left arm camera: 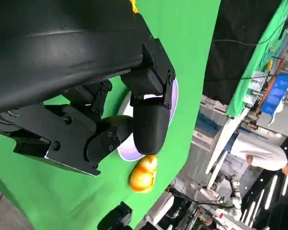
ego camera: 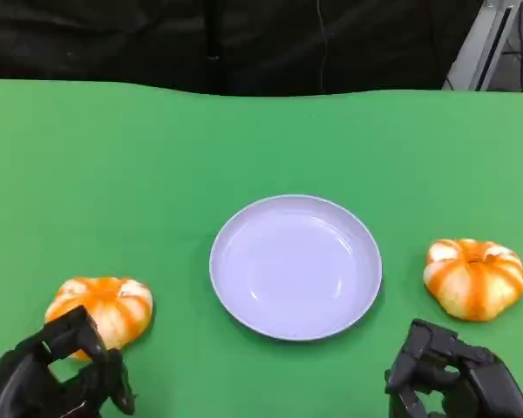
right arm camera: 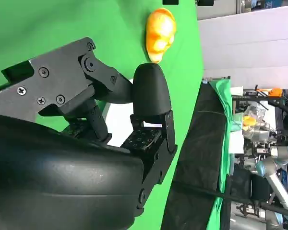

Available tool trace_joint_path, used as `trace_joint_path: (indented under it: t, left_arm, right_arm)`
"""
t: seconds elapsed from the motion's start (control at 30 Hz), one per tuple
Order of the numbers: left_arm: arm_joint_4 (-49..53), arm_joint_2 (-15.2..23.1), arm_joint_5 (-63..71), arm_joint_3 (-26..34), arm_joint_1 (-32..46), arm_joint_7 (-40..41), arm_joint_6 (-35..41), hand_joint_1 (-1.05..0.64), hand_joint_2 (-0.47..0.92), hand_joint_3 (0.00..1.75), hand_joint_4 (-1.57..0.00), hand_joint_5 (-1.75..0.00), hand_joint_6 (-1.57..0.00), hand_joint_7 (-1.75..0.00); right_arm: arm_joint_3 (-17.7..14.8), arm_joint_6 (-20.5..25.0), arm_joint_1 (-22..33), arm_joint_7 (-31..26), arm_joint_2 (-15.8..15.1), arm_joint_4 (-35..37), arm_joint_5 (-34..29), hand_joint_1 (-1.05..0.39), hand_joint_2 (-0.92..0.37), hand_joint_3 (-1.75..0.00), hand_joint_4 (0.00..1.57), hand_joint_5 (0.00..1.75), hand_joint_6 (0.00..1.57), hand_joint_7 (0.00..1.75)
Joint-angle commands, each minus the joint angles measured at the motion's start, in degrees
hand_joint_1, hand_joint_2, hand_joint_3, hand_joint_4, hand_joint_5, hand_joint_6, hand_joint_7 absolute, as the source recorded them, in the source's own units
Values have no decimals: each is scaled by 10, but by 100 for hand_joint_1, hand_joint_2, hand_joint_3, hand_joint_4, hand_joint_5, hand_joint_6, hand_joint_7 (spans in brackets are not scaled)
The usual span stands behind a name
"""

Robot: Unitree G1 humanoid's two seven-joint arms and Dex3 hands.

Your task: Grasp the bread from the table and place it into the plate.

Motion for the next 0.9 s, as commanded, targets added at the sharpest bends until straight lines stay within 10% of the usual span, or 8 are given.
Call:
trace_joint_path:
  t: [0.03, 0.27, 0.5, 0.9]
  left_arm:
    - [-2, 8, 0, 3, -1, 2, 3, -3, 71, 93, -81, -175, -75, -164]
    - [18, -2, -31, 12, -6, -48, -20, -11, 60, 94, -75, -163, -74, -141]
    - [79, -2, 0, 15, -19, -133, -156, -59, 91, 24, -52, -30, -72, -9]
    - [161, 22, 247, 2, -37, -34, -479, -90, 92, 42, -16, -1, -40, 0]
  right_arm:
    - [-3, 4, 0, -4, -7, -4, 2, -14, -68, -100, 78, 175, 74, 151]
    - [-2, 2, 0, -3, -8, -3, 3, -13, -67, -101, 78, 175, 74, 151]
    - [-2, -1, -5, -7, -6, 2, -1, -13, -67, -100, 78, 175, 74, 152]
    - [-2, 1, -9, -5, -3, 4, 5, -13, -68, -99, 77, 175, 73, 151]
